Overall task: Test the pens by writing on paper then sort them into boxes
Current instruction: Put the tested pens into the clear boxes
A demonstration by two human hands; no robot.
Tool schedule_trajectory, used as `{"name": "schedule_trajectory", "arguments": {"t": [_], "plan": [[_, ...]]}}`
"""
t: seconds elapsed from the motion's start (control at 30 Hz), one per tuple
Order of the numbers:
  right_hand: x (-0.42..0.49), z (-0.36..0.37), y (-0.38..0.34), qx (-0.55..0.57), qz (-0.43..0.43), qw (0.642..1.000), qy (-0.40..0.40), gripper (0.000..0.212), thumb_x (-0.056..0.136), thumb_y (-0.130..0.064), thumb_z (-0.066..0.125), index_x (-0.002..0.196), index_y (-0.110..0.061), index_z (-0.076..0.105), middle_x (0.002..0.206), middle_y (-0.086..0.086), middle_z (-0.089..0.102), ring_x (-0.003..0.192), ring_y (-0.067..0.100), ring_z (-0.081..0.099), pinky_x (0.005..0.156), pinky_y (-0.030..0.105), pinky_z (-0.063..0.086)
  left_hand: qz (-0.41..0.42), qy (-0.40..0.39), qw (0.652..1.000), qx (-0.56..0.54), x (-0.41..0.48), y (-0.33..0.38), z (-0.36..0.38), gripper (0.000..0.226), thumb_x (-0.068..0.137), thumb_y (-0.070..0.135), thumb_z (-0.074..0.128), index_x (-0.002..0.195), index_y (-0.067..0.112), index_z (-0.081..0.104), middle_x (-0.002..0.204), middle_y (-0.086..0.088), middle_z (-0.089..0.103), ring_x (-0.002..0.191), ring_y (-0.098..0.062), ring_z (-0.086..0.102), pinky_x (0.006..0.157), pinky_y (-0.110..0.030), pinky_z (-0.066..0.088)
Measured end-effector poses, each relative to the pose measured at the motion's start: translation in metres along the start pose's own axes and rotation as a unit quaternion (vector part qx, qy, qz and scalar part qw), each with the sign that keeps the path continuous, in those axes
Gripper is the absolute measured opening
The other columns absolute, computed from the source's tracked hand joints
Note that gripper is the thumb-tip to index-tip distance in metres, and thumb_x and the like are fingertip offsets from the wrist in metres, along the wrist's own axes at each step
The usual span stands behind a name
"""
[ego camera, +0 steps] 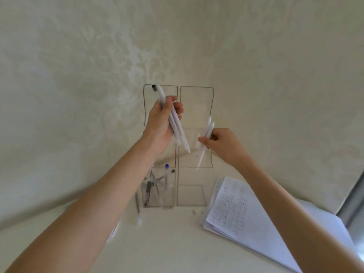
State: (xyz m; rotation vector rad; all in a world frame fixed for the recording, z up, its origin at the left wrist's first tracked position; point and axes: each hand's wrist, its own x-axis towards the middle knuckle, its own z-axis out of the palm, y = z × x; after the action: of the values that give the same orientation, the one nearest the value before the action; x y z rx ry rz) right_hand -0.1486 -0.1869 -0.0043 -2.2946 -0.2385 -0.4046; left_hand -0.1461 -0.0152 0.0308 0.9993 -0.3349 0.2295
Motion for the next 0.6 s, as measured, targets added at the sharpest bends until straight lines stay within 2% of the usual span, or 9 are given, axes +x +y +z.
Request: {"name": "schedule_trajectory", "arguments": {"t": [0.1, 0.2, 0.27, 0.37, 0.5, 0.6], "plan": [[-0.001, -0.004, 0.007, 0.020, 0.007, 1.000, -0.002, 0.022, 0.086, -0.042, 0.063, 0.094, -0.021, 0.061, 0.072, -0.004, 0.066, 0.062, 0.003, 0.056, 0.056, 0.013, 0.038, -0.019, 0.001, 1.000, 0.016, 0.000, -0.018, 0.004, 0.015, 0.097, 0.017, 0.043, 0.091, 0.014, 0.056, 0.073, 0.004, 0.060, 0.069, -0.007, 0.059, 0.074, -0.022, 0.048], [-0.005, -0.008, 0.005, 0.104, -0.008, 0.994, 0.023, 0.027, 0.087, -0.045, 0.060, 0.098, -0.020, 0.067, 0.073, -0.004, 0.067, 0.049, -0.005, 0.051, 0.056, 0.018, 0.037, -0.042, -0.011, 0.999, 0.003, -0.002, -0.029, 0.001, 0.015, 0.097, 0.017, 0.043, 0.092, 0.013, 0.057, 0.074, 0.003, 0.061, 0.071, -0.007, 0.061, 0.075, -0.022, 0.050], [-0.007, -0.006, -0.002, 0.147, -0.020, 0.989, -0.005, 0.026, 0.086, -0.040, 0.064, 0.100, -0.019, 0.069, 0.073, -0.009, 0.066, 0.047, -0.006, 0.050, 0.052, 0.015, 0.036, -0.052, -0.030, 0.998, -0.015, -0.003, -0.031, -0.001, 0.016, 0.097, 0.017, 0.043, 0.094, 0.012, 0.057, 0.074, 0.004, 0.064, 0.074, -0.008, 0.063, 0.076, -0.021, 0.051], [-0.005, 0.005, -0.016, 0.186, -0.001, 0.981, -0.062, 0.020, 0.085, -0.030, 0.069, 0.094, -0.013, 0.071, 0.055, -0.015, 0.057, 0.044, 0.001, 0.042, 0.043, 0.015, 0.033, -0.061, -0.045, 0.996, -0.046, -0.002, -0.031, -0.002, 0.017, 0.097, 0.016, 0.042, 0.096, 0.012, 0.058, 0.078, 0.006, 0.070, 0.082, -0.006, 0.066, 0.079, -0.020, 0.052], [0.000, 0.015, -0.029, 0.209, 0.022, 0.973, -0.100, 0.024, 0.086, -0.021, 0.069, 0.091, 0.003, 0.069, 0.054, 0.001, 0.047, 0.043, 0.009, 0.035, 0.041, 0.016, 0.031, -0.053, -0.060, 0.995, -0.066, 0.001, -0.030, -0.003, 0.018, 0.096, 0.014, 0.042, 0.101, 0.011, 0.059, 0.090, 0.005, 0.072, 0.094, -0.006, 0.065, 0.083, -0.019, 0.050], [0.002, 0.015, -0.030, 0.212, 0.005, 0.973, -0.095, 0.019, 0.085, -0.019, 0.069, 0.083, 0.000, 0.068, 0.065, 0.013, 0.058, 0.047, 0.012, 0.040, 0.043, 0.019, 0.035, -0.050, -0.050, 0.996, -0.051, 0.003, -0.027, -0.011, 0.021, 0.095, 0.019, 0.046, 0.106, 0.008, 0.061, 0.102, -0.001, 0.069, 0.102, -0.011, 0.063, 0.086, -0.024, 0.051]]}}
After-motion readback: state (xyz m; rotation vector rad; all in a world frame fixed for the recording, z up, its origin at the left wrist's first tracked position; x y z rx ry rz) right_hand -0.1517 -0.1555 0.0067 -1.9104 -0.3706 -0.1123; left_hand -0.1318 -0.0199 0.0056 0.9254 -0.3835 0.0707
